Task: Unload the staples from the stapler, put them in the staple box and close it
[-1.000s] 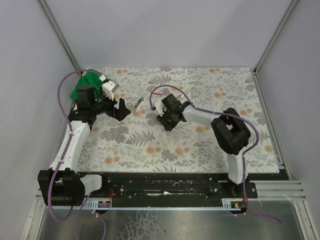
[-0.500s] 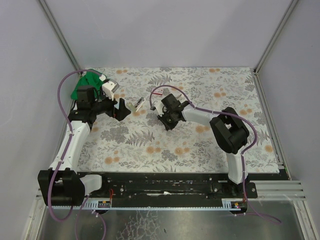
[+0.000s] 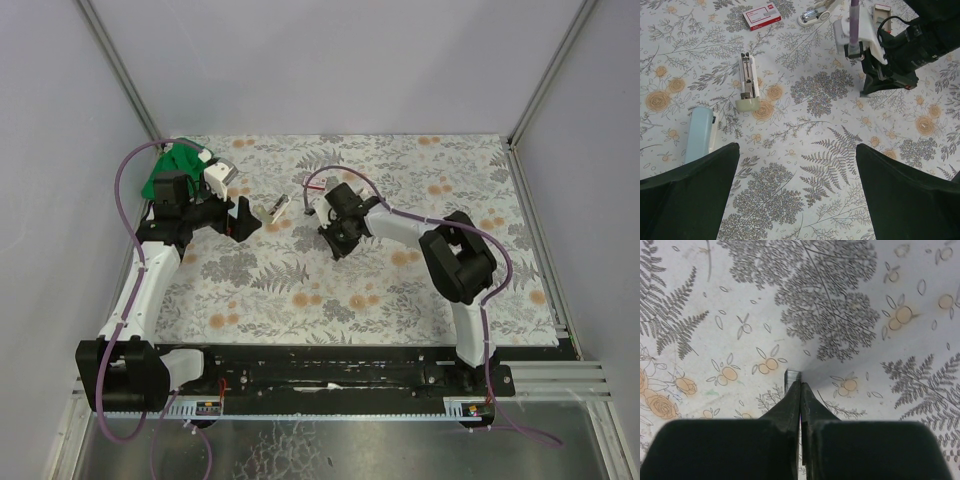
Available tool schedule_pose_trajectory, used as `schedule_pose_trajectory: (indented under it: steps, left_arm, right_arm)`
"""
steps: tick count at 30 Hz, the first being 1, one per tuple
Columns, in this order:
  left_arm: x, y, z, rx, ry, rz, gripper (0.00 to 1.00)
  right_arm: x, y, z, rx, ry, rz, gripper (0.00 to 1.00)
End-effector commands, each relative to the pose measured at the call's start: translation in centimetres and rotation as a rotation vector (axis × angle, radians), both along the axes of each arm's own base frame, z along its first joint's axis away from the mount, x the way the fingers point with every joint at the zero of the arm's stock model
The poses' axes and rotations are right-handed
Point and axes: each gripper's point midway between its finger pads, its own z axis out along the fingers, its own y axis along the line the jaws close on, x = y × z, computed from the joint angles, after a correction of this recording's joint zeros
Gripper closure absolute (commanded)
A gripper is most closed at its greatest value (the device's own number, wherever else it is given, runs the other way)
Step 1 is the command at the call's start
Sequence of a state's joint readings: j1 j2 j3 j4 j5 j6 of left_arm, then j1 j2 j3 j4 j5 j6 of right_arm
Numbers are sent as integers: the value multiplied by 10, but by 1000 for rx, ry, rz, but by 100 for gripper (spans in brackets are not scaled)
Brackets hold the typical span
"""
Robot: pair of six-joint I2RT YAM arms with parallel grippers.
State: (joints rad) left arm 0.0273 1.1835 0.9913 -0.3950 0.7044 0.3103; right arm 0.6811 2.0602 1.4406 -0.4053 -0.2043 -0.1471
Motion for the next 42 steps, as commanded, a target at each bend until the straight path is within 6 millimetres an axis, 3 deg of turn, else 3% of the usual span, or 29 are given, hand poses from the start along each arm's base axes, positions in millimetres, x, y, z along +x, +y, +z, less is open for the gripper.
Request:
schedule_pose_trajectory:
  steps: [1,20,33,42]
  left_arm:
    - [7,-1,8,-14,-49,-10,0]
    - [7,-1,7,-17,-45,-7,0]
    - [7,-2,6,-17,-41,-10,0]
    - [7,-1,6,-17,-41,-9,0]
  right_arm:
    - [15,-3,43,89,-13,-67,100]
    - [60,-65,81,121,-131,-182,100]
    - [84,-112,84,109,-183,-214,100]
    - [99,-140,75,70,-213,-228,100]
